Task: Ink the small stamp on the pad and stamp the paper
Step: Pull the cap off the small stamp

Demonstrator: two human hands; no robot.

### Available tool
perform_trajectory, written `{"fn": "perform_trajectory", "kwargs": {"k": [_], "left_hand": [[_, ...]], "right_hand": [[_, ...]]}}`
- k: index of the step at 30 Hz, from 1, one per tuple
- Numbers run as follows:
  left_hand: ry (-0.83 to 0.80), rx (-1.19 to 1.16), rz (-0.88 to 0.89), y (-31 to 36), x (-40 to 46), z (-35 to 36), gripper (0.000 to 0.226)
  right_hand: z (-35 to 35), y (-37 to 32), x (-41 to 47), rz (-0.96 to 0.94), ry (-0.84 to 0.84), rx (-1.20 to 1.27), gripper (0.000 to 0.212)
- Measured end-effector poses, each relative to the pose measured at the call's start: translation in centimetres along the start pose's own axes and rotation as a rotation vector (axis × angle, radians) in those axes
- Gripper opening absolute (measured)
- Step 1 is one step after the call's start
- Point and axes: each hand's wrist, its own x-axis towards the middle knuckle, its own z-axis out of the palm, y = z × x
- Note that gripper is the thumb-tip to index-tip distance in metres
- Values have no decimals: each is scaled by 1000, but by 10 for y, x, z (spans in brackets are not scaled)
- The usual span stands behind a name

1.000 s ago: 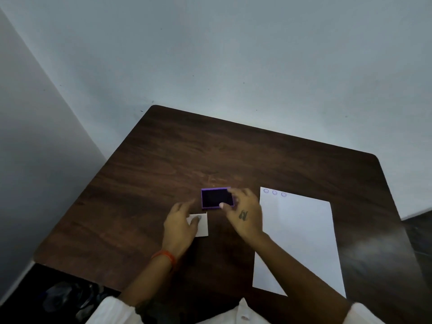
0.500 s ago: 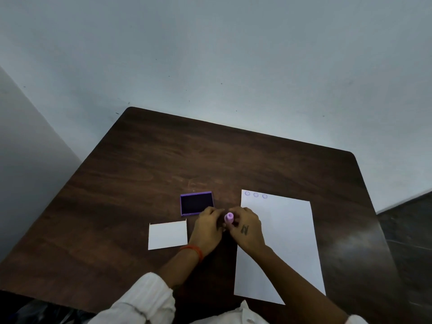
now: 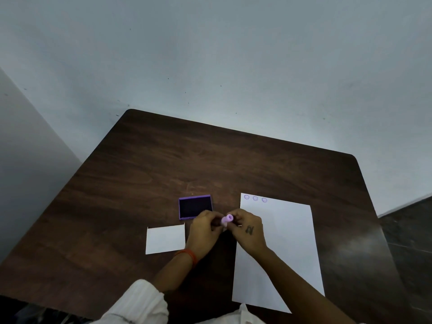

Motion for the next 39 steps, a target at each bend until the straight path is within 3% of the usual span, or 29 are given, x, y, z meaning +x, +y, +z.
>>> {"fn": "perform_trajectory", "kwargs": {"k": [4,9,18,29,39], "left_hand": [[-46,-317,-50,5,-8,-14,26],[-29,-402,-46,9,-14,-21,23],[-14,-407,-49,11,-20,-23,25],[-14,-418,-51,13,-23,-24,26],[-8,-378,-38,15,-22,-22,23]], "right_hand": [[-15,-8,-2,150,-85,266,18],[-18,-10,-8,249,-169,488,15],[-20,-9,-11,144,-135,396,26],[-24,-6,-12,166,-132,420,33],[-30,-13,-13,219,-193,483,14]]}}
